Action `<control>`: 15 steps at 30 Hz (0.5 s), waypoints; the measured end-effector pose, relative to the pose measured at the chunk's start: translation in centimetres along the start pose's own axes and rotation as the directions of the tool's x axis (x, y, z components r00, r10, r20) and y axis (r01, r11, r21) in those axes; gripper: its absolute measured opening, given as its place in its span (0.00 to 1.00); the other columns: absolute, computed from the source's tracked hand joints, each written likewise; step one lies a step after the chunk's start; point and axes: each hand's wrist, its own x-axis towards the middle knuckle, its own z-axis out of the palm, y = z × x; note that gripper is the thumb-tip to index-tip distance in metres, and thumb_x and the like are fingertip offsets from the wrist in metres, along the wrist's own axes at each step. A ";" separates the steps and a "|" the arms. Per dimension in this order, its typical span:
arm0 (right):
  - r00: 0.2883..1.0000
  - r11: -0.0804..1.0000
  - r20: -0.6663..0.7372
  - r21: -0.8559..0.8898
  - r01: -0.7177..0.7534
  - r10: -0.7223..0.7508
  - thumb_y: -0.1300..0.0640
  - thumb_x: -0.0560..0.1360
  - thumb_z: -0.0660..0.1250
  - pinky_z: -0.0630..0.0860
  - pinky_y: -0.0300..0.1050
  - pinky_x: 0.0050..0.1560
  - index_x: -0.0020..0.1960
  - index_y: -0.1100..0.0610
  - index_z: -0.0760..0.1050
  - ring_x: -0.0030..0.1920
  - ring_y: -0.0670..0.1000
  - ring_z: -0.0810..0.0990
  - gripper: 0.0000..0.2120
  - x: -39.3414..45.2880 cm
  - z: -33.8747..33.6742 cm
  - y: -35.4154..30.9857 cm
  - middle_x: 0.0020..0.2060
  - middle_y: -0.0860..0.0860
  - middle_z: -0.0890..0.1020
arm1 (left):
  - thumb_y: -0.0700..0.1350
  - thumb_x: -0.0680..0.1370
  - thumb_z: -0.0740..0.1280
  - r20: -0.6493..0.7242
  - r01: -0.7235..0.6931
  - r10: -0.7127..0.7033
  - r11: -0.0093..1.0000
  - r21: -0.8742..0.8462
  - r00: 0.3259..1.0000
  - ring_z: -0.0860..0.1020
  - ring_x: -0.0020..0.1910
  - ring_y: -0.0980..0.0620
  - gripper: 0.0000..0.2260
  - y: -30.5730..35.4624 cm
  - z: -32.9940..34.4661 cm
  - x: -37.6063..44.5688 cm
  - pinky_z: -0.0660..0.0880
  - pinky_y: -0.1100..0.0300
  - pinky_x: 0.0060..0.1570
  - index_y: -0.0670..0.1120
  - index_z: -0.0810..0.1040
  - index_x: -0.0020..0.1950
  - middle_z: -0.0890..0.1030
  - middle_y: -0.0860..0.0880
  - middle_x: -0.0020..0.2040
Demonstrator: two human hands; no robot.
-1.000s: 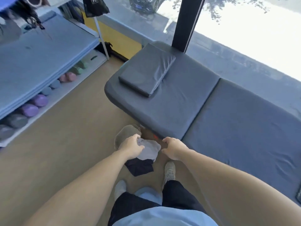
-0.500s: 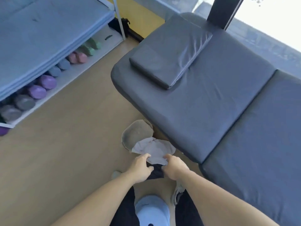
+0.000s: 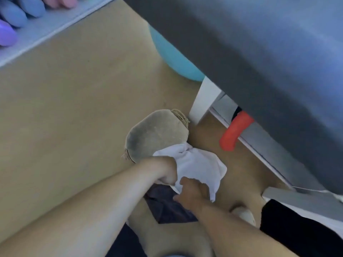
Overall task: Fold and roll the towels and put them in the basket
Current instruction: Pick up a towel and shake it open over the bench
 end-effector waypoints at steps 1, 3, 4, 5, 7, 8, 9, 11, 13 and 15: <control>1.000 0.995 -0.031 -0.102 0.000 -0.003 0.40 0.76 0.69 0.74 0.50 0.60 0.64 0.50 0.73 0.59 0.55 0.79 0.22 0.7 1.2 -0.1 0.59 0.50 0.80 | 0.48 0.82 0.64 -0.031 -0.022 0.024 0.998 0.055 0.999 0.72 0.46 0.48 0.14 0.3 -1.1 0.0 0.73 0.56 0.51 0.46 0.71 0.37 0.71 0.49 0.38; 0.992 0.969 -0.126 -0.245 -0.012 -0.020 0.45 0.78 0.67 0.72 0.51 0.58 0.63 0.50 0.71 0.59 0.55 0.77 0.17 1.5 3.5 -0.3 0.58 0.51 0.79 | 0.50 0.82 0.65 -0.148 -0.048 0.068 0.989 0.139 0.987 0.74 0.46 0.47 0.15 0.5 -2.6 -0.9 0.73 0.54 0.50 0.45 0.72 0.38 0.73 0.48 0.40; 0.982 0.962 -0.189 -0.272 -0.027 -0.026 0.48 0.79 0.65 0.71 0.51 0.58 0.63 0.50 0.71 0.59 0.54 0.77 0.14 1.8 4.3 -0.4 0.58 0.51 0.78 | 0.52 0.82 0.65 -0.174 -0.050 0.083 0.981 0.187 0.981 0.76 0.49 0.46 0.13 0.4 -3.1 -1.1 0.74 0.54 0.52 0.43 0.77 0.45 0.76 0.48 0.45; 0.968 0.961 -0.248 -0.275 -0.035 -0.036 0.51 0.80 0.63 0.71 0.51 0.58 0.62 0.49 0.72 0.58 0.54 0.77 0.11 2.0 4.8 -0.4 0.58 0.51 0.78 | 0.54 0.82 0.65 -0.170 -0.027 0.068 0.972 0.232 0.983 0.77 0.55 0.45 0.15 0.3 -3.4 -1.4 0.74 0.54 0.55 0.41 0.79 0.55 0.78 0.47 0.52; 0.942 0.968 -0.327 -0.251 -0.010 -0.075 0.56 0.81 0.59 0.70 0.51 0.59 0.60 0.50 0.73 0.58 0.54 0.76 0.09 2.2 5.2 -0.2 0.58 0.51 0.78 | 0.56 0.81 0.67 -0.163 0.038 0.000 0.972 0.231 0.987 0.75 0.65 0.44 0.25 0.0 -3.3 -2.1 0.72 0.55 0.60 0.42 0.73 0.72 0.76 0.47 0.67; 0.930 0.975 -0.356 -0.221 0.009 -0.089 0.58 0.82 0.57 0.70 0.51 0.59 0.60 0.50 0.73 0.58 0.54 0.76 0.10 2.2 5.2 0.0 0.58 0.51 0.78 | 0.56 0.80 0.68 -0.177 0.052 -0.016 0.978 0.201 0.984 0.74 0.68 0.44 0.27 0.0 -3.3 -2.6 0.72 0.55 0.61 0.43 0.70 0.75 0.74 0.47 0.71; 0.920 0.983 -0.381 -0.185 0.024 -0.094 0.58 0.82 0.55 0.70 0.50 0.59 0.60 0.50 0.74 0.58 0.53 0.76 0.12 1.8 5.0 0.2 0.58 0.50 0.79 | 0.55 0.80 0.69 -0.211 0.048 -0.009 0.982 0.180 0.977 0.73 0.69 0.43 0.28 0.2 -3.2 -3.3 0.72 0.55 0.62 0.44 0.69 0.76 0.73 0.47 0.73; 0.873 0.995 -0.482 -0.089 0.042 -0.080 0.59 0.82 0.54 0.70 0.49 0.57 0.62 0.50 0.75 0.56 0.52 0.77 0.15 0.6 4.0 0.3 0.56 0.49 0.80 | 0.54 0.80 0.69 -0.276 0.021 0.030 0.983 0.183 0.961 0.73 0.70 0.44 0.28 0.6 -2.8 -4.5 0.72 0.55 0.63 0.44 0.69 0.76 0.73 0.47 0.73; 0.780 0.993 -0.625 0.064 0.096 -0.035 0.59 0.82 0.57 0.73 0.49 0.54 0.62 0.53 0.77 0.53 0.54 0.80 0.14 -1.1 2.8 0.1 0.52 0.51 0.83 | 0.51 0.80 0.70 -0.331 -0.019 0.075 0.985 0.170 0.941 0.72 0.70 0.45 0.29 1.0 -1.7 -5.4 0.72 0.55 0.65 0.45 0.65 0.78 0.73 0.48 0.74; 0.653 0.944 -0.753 0.265 0.196 0.076 0.58 0.82 0.58 0.74 0.44 0.49 0.58 0.54 0.80 0.49 0.54 0.82 0.12 -3.4 1.1 -0.1 0.48 0.51 0.84 | 0.48 0.79 0.72 -0.389 -0.059 0.098 0.992 0.113 0.916 0.73 0.70 0.45 0.33 1.1 -0.4 -5.7 0.72 0.53 0.67 0.48 0.60 0.80 0.72 0.49 0.75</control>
